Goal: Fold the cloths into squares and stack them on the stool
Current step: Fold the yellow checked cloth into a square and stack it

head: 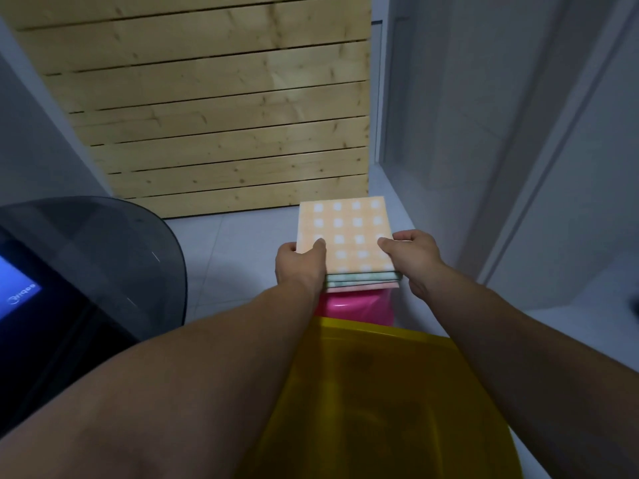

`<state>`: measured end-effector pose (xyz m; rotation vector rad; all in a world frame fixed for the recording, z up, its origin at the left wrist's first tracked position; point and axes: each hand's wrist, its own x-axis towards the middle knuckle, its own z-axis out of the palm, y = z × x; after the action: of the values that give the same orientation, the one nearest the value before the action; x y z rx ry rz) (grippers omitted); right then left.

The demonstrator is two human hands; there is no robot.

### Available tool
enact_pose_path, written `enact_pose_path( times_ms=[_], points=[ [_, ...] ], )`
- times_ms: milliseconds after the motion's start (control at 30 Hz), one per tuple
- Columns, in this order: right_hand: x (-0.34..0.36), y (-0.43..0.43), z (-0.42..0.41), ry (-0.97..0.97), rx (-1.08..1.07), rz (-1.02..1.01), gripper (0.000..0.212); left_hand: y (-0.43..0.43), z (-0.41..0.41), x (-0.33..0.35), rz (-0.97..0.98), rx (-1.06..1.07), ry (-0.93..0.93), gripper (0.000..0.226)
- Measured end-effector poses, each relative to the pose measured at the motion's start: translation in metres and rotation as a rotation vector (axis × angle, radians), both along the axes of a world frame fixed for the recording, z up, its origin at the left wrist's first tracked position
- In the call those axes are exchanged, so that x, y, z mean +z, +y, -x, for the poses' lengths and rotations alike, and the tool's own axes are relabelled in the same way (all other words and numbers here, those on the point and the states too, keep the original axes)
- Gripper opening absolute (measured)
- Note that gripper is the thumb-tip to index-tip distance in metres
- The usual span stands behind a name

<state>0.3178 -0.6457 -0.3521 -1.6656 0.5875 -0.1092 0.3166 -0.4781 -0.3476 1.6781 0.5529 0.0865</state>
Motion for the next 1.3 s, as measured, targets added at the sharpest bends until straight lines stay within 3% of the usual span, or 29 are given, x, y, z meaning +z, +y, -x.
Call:
enact_pose_path(
  times_ms=[200, 467, 600, 800, 967, 1300],
  points=[
    [0.037, -0.009, 0.052, -0.048, 0.005, 0.008, 0.04, 0.002, 0.051, 0.03, 0.047, -0.072, -0.075, 0.02],
    [0.062, -0.006, 0.159, 0.038, 0.156, 0.106, 0.065, 0.017, 0.153, 0.046, 0.041, -0.146, -0.117, 0.009],
    [0.059, 0.003, 0.206, 0.087, 0.166, 0.087, 0.062, 0.03, 0.196, 0.038, 0.048, -0.213, -0.13, 0.017],
    [0.031, 0.021, 0.251, 0.154, 0.214, 0.091, 0.042, 0.058, 0.236, 0.009, -0.043, -0.316, -0.066, 0.021],
    [-0.01, 0.035, 0.262, 0.255, 0.255, 0.045, 0.056, 0.077, 0.243, -0.019, -0.141, -0.374, 0.088, 0.034],
    [-0.056, 0.047, 0.232, 0.461, 0.265, -0.076, 0.056, 0.073, 0.199, -0.06, -0.274, -0.431, 0.399, 0.065]
  ],
)
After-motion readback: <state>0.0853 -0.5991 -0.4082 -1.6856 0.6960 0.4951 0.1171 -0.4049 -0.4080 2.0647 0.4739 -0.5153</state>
